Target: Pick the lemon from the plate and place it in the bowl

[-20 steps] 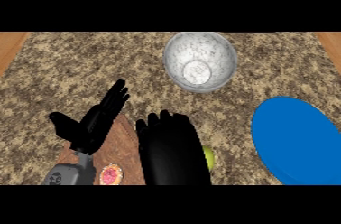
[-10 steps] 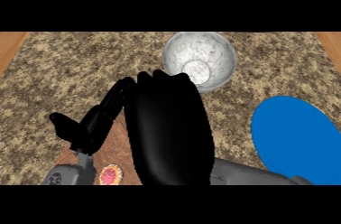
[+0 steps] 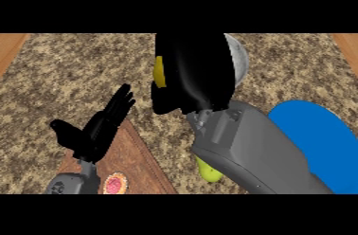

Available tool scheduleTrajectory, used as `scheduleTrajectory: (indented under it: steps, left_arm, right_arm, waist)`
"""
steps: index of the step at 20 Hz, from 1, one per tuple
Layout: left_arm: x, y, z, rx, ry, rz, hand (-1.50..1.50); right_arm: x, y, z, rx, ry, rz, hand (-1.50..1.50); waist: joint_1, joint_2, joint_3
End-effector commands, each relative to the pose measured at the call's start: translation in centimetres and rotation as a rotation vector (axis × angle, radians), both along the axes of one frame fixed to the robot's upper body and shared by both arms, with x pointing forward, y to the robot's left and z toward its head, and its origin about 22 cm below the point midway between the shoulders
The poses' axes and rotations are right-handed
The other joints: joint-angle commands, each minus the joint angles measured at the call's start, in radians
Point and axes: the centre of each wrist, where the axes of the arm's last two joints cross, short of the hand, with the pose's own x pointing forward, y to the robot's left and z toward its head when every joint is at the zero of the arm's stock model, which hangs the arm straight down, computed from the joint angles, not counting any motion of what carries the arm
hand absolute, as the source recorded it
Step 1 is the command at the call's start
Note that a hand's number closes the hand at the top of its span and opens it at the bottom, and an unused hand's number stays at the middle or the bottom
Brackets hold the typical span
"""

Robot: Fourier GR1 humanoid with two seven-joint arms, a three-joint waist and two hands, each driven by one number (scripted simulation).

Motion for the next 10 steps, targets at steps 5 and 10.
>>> scheduleTrajectory:
  steps: [5,10]
  left_arm:
    - [1.4,-1.0,1.4,0.004,-0.014,-0.014,0.00]
    - [-0.4,-1.1,0.4,-0.010,-0.001,-0.010,0.00]
  right_arm:
    - [9.1,-3.3,-1.0,0.013,-0.014,-0.063,1.50]
    - [12.7,-5.0,-5.5,-0.083,-0.023,-0.115,1.50]
  waist:
    - [0.012,0.007,0.000]
    - [0.024,0.008,0.000]
